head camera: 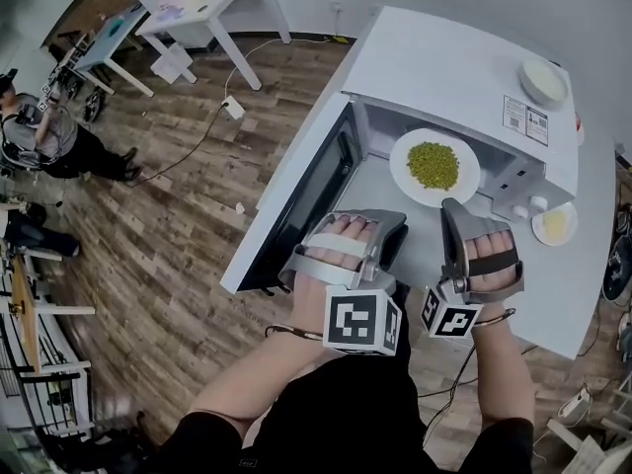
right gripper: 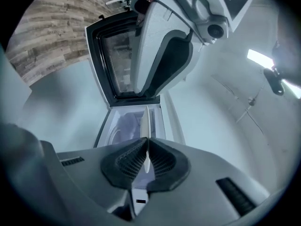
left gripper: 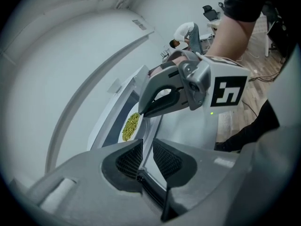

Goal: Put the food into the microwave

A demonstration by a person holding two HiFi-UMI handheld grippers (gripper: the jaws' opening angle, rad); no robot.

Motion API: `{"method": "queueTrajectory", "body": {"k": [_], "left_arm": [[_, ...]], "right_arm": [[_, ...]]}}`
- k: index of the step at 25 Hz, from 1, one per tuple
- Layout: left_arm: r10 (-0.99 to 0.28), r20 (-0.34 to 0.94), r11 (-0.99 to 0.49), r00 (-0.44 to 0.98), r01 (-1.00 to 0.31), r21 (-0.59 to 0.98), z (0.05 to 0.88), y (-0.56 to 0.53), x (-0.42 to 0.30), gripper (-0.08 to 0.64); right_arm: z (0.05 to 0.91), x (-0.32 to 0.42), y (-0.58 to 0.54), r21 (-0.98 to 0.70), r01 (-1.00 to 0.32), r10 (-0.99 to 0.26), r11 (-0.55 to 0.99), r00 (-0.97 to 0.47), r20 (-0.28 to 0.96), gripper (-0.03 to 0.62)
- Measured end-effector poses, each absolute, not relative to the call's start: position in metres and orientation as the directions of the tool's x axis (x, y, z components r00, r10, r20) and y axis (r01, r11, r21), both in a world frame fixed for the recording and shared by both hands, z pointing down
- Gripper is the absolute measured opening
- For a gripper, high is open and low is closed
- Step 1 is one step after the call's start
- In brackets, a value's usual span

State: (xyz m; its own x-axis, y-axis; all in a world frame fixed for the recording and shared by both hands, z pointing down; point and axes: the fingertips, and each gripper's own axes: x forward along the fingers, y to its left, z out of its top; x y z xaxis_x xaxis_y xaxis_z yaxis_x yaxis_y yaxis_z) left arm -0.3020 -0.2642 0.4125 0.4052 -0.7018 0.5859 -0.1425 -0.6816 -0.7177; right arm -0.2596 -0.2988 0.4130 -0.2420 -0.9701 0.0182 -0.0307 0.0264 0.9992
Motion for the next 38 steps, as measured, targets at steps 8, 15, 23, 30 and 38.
{"method": "queueTrajectory", "body": {"k": [8,15,23,30,38], "left_arm": [[-0.680,0.603,-0.716,0.417,-0.205,-0.667,0.446,-0.291,-0.295,0.072],[-0.661,0.635,-0.740,0.400,-0.210,-0.639,0.464,-0.307,-0.292,0.072],[-0.629,0.650,-0.770,0.426,-0.227,-0.596,0.470,-0.318,-0.285,0.072],[-0.603,0.681,-0.793,0.415,-0.223,-0.566,0.471,-0.326,-0.289,0.072],[-0.550,0.713,-0.832,0.435,-0.206,-0.516,0.471,-0.321,-0.281,0.072]], "right_arm": [[0.460,-0.249,-0.331,0.999,-0.013,-0.975,0.038,-0.219,0.034,0.023],[0.490,-0.248,-0.359,0.994,-0.066,-0.977,0.088,-0.201,0.073,0.025],[0.514,-0.243,-0.384,0.983,-0.089,-0.973,0.162,-0.177,0.145,0.025],[0.525,-0.243,-0.410,0.954,-0.125,-0.957,0.272,-0.140,0.255,0.021],[0.533,-0.244,-0.435,0.893,-0.155,-0.906,0.422,-0.121,0.406,0.021]]}}
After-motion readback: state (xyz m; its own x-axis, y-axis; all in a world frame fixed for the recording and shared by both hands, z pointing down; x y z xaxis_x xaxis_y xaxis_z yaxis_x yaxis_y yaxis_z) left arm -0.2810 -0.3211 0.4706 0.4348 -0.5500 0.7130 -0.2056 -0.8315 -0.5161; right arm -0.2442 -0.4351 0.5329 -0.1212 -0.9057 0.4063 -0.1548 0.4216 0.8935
